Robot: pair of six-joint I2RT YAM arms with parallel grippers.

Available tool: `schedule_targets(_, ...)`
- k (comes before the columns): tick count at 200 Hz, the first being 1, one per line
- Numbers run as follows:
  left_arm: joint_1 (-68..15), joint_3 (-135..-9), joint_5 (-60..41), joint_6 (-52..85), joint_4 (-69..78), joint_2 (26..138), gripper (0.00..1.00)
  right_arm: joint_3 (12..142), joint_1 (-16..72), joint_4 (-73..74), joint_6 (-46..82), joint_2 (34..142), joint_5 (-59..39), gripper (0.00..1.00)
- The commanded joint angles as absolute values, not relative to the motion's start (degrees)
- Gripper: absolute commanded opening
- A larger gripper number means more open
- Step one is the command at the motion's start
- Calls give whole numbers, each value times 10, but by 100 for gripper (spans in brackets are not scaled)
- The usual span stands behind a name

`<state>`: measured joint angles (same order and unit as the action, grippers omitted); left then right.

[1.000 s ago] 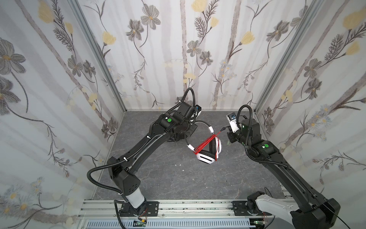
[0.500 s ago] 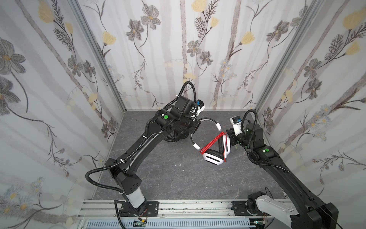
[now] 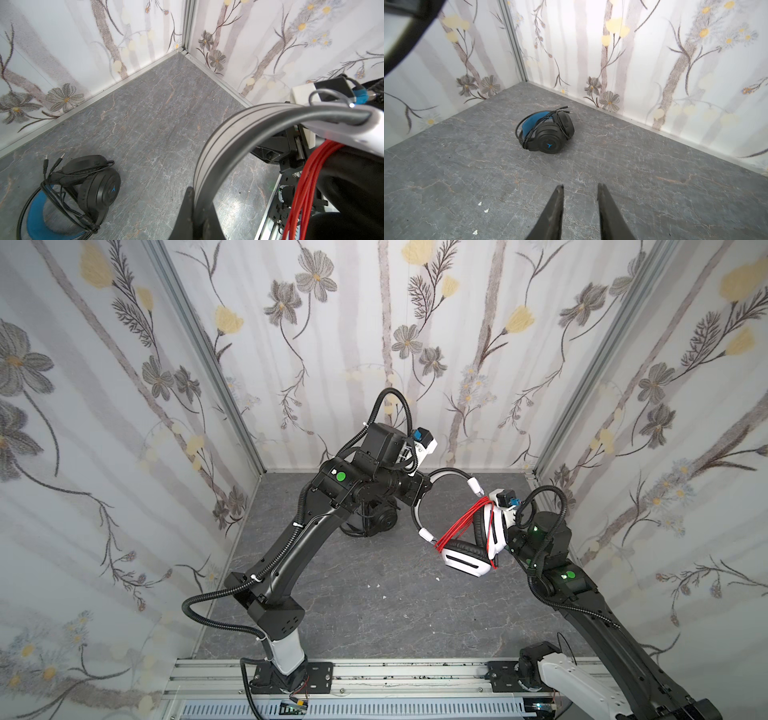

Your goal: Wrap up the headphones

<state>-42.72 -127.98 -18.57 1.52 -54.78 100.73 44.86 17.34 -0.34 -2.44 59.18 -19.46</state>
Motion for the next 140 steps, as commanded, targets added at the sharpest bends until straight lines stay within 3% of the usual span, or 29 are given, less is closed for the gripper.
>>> schedule_targets(1, -427, -1312, -222, 50, -513, 1015, 0, 439, 174, 61, -22, 568, -231, 34)
schedule_targets(67, -427, -1377, -219, 76, -515, 1032, 0, 412, 175, 74, -28, 529, -265, 49)
schedule_targets(103, -422, -1416, -226, 98, -515, 1045, 0, 403, 175, 76, -28, 519, -288, 49)
schedule_targets(140, -419, -1452, -221, 105, -528, 1059, 0, 395, 175, 77, -31, 508, -286, 41)
